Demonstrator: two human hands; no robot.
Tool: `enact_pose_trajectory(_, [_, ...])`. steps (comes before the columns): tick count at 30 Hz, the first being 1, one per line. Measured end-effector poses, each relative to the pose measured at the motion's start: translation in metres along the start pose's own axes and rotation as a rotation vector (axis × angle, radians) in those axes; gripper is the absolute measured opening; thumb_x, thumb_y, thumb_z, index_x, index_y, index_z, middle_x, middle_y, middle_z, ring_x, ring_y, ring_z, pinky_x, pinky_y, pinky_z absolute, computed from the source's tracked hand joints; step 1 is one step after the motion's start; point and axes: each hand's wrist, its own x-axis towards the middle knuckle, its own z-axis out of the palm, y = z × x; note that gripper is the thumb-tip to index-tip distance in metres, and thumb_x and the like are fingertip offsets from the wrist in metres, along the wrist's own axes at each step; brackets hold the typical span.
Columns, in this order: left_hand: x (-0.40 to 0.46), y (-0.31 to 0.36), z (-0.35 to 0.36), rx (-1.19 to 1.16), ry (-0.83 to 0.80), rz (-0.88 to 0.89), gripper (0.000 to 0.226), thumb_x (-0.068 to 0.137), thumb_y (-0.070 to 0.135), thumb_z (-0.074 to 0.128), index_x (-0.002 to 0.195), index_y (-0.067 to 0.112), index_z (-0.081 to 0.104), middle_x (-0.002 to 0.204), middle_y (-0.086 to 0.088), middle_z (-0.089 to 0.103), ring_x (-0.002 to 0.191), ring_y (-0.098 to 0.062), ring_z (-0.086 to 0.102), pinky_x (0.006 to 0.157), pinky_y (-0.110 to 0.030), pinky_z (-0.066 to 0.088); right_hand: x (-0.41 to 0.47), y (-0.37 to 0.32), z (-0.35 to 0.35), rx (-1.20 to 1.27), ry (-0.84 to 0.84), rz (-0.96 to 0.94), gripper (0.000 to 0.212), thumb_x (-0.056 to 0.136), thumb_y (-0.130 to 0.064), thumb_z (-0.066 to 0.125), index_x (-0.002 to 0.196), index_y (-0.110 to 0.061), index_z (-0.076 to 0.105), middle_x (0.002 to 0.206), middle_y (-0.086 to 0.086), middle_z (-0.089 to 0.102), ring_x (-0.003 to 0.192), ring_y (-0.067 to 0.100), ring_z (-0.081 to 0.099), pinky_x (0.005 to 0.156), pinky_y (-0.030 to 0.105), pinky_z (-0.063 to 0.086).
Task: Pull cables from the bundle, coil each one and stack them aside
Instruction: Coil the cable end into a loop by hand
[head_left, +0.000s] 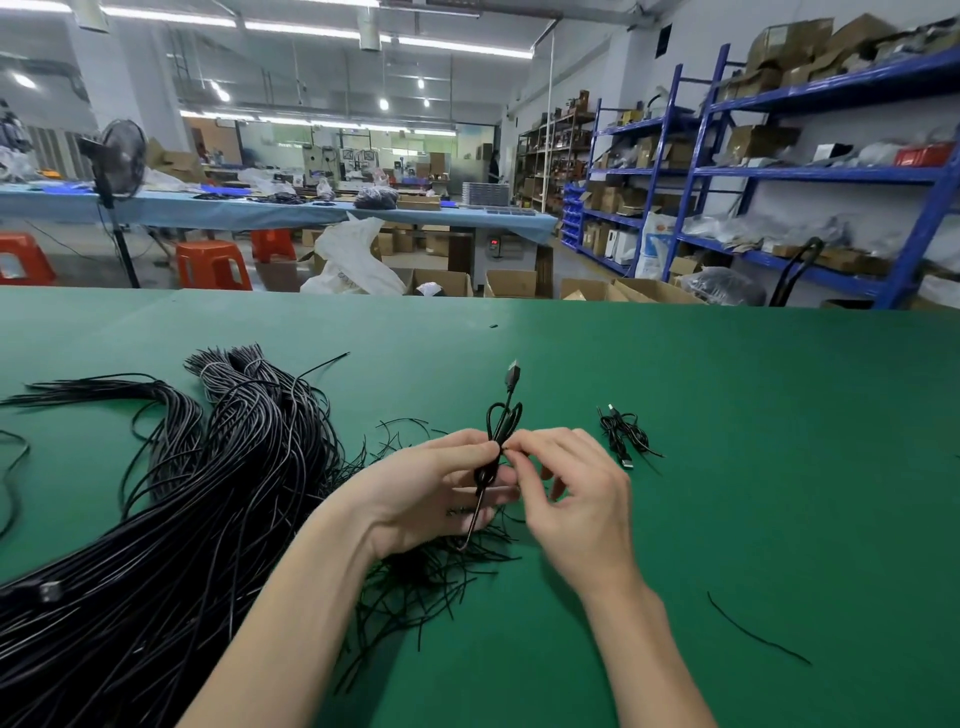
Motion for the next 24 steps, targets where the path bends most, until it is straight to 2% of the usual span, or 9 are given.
enact_pose_trajectory(3, [0.001, -0.003, -0.007, 0.032, 0.006, 0.034, 0.01, 0.08, 0.024, 0.076, 0.087, 0.022, 0.07, 0.097, -0.002, 0.073, 0.093, -0.016, 0.064, 0.08, -0.029, 0.05, 0.006, 0.002, -0.005, 0.112, -0.052, 0.055, 0.01, 0.091, -0.022, 0.068, 0.094, -0.022, 0.078, 0.092, -0.018, 0.07, 0.08, 0.01, 0.064, 0.066, 0.031, 0.052])
enact_pose_trajectory(6, [0.0, -0.003, -0.008, 0.146, 0.025, 0.133, 0.014, 0.075, 0.027, 0.08, 0.086, 0.02, 0.076, 0.088, 0.004, 0.071, 0.078, -0.009, 0.059, 0.077, -0.025, 0.041, 0.01, 0.003, -0.01, 0.19, -0.102, 0.105, 0.012, 0.09, -0.027, 0.067, 0.093, -0.024, 0.078, 0.092, -0.017, 0.071, 0.076, 0.014, 0.065, 0.059, 0.035, 0.052])
enact_pose_trajectory(11, [0.003, -0.004, -0.014, 0.199, 0.057, 0.257, 0.046, 0.07, 0.027, 0.084, 0.105, -0.001, 0.074, 0.089, -0.004, 0.069, 0.081, -0.013, 0.052, 0.076, -0.023, 0.041, 0.015, -0.002, -0.015, 0.265, -0.149, 0.179, 0.015, 0.086, -0.015, 0.078, 0.089, -0.03, 0.081, 0.089, -0.017, 0.074, 0.07, 0.012, 0.064, 0.055, 0.032, 0.05])
enact_pose_trajectory(13, [0.004, -0.006, -0.015, 0.203, 0.062, 0.305, 0.054, 0.071, 0.027, 0.083, 0.109, -0.007, 0.07, 0.093, -0.01, 0.068, 0.086, -0.02, 0.051, 0.083, -0.029, 0.041, 0.017, -0.003, -0.019, 0.384, -0.187, 0.332, 0.017, 0.084, -0.014, 0.081, 0.085, -0.031, 0.082, 0.084, -0.013, 0.076, 0.063, 0.007, 0.058, 0.052, 0.023, 0.046])
enact_pose_trajectory(15, [0.003, -0.006, -0.013, 0.212, 0.056, 0.357, 0.042, 0.073, 0.028, 0.083, 0.104, 0.001, 0.074, 0.1, -0.017, 0.071, 0.093, -0.024, 0.053, 0.092, -0.036, 0.041, 0.02, -0.007, -0.024, 0.623, -0.25, 0.571, 0.004, 0.084, -0.022, 0.081, 0.085, -0.025, 0.084, 0.079, -0.007, 0.076, 0.057, 0.006, 0.05, 0.048, 0.017, 0.038])
enact_pose_trajectory(17, [0.003, -0.007, -0.01, 0.242, 0.059, 0.407, 0.031, 0.074, 0.028, 0.082, 0.099, 0.009, 0.077, 0.105, -0.019, 0.074, 0.094, -0.022, 0.059, 0.092, -0.031, 0.047, 0.024, -0.014, -0.025, 0.808, -0.267, 0.831, 0.015, 0.081, -0.036, 0.079, 0.083, -0.021, 0.083, 0.085, 0.0, 0.077, 0.054, 0.005, 0.048, 0.044, 0.015, 0.031])
enact_pose_trajectory(19, [0.005, -0.01, -0.008, 0.289, 0.064, 0.474, 0.027, 0.076, 0.027, 0.081, 0.098, 0.012, 0.078, 0.1, -0.013, 0.077, 0.088, -0.013, 0.066, 0.082, -0.021, 0.051, 0.027, -0.017, -0.022, 0.863, -0.252, 1.03, 0.018, 0.085, -0.036, 0.073, 0.08, -0.022, 0.082, 0.087, -0.001, 0.076, 0.053, 0.005, 0.048, 0.041, 0.014, 0.029])
enact_pose_trajectory(21, [0.005, -0.013, -0.006, 0.311, 0.058, 0.545, 0.024, 0.078, 0.025, 0.079, 0.1, 0.016, 0.079, 0.099, -0.005, 0.078, 0.086, -0.008, 0.069, 0.078, -0.016, 0.051, 0.029, -0.019, -0.02, 0.923, -0.248, 1.15, 0.014, 0.084, -0.031, 0.076, 0.09, -0.02, 0.081, 0.085, -0.003, 0.073, 0.053, 0.004, 0.05, 0.039, 0.014, 0.028])
enact_pose_trajectory(24, [0.005, -0.013, -0.004, 0.33, 0.052, 0.618, 0.021, 0.082, 0.023, 0.078, 0.103, 0.019, 0.078, 0.105, -0.006, 0.078, 0.096, -0.011, 0.072, 0.084, -0.017, 0.051, 0.029, -0.019, -0.02, 1.006, -0.306, 1.226, 0.043, 0.067, -0.034, 0.083, 0.105, -0.014, 0.079, 0.08, -0.005, 0.068, 0.054, 0.003, 0.05, 0.037, 0.012, 0.028])
